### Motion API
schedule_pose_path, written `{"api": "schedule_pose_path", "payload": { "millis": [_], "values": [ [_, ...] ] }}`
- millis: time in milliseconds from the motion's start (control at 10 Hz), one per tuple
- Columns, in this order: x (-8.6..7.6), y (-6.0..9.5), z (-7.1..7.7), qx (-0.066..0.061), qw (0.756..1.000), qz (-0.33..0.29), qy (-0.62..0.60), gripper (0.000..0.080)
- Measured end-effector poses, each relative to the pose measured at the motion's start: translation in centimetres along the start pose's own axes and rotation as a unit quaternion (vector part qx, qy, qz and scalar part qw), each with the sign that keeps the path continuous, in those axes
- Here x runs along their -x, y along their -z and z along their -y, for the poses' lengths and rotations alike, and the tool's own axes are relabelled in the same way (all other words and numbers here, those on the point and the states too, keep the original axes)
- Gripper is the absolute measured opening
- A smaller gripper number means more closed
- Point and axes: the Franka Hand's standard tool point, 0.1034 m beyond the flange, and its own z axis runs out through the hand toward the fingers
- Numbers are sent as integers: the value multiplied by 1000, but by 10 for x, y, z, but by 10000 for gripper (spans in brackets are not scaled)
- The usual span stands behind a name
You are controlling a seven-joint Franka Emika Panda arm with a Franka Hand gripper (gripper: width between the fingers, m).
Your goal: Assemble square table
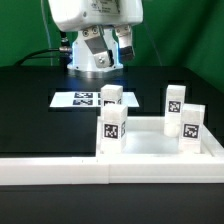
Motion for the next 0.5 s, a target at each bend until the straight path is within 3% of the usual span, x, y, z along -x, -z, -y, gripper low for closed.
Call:
{"api": "schedule_pose_path", "payload": {
  "millis": [500],
  "values": [
    [-1,-3,-1,2,1000,-2,0,649]
  ]
}}
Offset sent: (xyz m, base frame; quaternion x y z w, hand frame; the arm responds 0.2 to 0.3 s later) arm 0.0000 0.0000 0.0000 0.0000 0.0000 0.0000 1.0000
